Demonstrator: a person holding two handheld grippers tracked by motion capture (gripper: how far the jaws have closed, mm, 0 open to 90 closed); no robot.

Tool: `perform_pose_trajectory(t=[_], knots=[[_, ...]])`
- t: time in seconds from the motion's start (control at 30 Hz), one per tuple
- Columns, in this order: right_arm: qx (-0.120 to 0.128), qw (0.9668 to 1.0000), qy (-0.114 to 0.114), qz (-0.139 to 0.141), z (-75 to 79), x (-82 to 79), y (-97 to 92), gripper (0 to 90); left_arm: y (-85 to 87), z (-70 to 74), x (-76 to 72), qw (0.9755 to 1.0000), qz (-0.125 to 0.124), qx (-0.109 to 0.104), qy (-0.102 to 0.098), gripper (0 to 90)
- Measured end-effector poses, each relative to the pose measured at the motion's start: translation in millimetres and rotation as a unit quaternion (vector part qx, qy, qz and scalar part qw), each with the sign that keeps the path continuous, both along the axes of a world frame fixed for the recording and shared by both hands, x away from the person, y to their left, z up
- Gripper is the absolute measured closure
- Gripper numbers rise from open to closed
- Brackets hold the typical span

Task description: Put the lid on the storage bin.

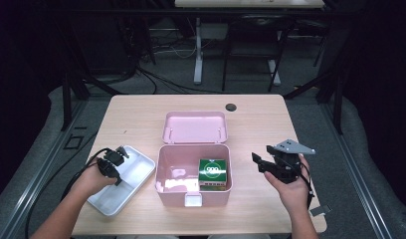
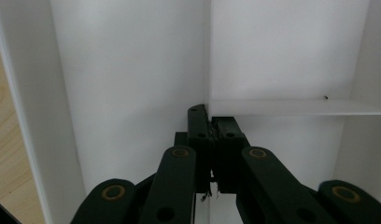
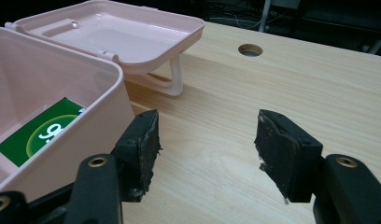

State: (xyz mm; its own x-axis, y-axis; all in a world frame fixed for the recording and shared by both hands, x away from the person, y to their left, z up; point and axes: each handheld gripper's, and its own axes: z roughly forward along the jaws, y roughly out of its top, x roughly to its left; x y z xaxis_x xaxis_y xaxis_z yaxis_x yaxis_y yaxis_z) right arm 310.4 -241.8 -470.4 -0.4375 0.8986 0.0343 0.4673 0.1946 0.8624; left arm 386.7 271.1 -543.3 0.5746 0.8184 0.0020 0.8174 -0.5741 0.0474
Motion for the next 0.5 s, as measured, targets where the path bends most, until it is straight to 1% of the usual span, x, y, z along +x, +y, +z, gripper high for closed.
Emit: perform_pose_trajectory(t=[0.1,0.3,0.5], knots=[[0.000,1.0000,0.001,0.001,-0.3,-0.1,0.8,39.2,0.8,0.2,0.5,1.0000,0.006,-0.001,0.002,88.7],[0.000,1.0000,0.001,0.001,-0.5,0.0,0.9,39.2,3.4,2.0,0.4,1.0000,0.003,0.004,0.006,89.0],[0.002,1.0000,0.001,0.001,-0.4,-0.1,1.0,39.2,8.0,11.6,-0.3,1.0000,0.004,-0.001,0.002,89.1]])
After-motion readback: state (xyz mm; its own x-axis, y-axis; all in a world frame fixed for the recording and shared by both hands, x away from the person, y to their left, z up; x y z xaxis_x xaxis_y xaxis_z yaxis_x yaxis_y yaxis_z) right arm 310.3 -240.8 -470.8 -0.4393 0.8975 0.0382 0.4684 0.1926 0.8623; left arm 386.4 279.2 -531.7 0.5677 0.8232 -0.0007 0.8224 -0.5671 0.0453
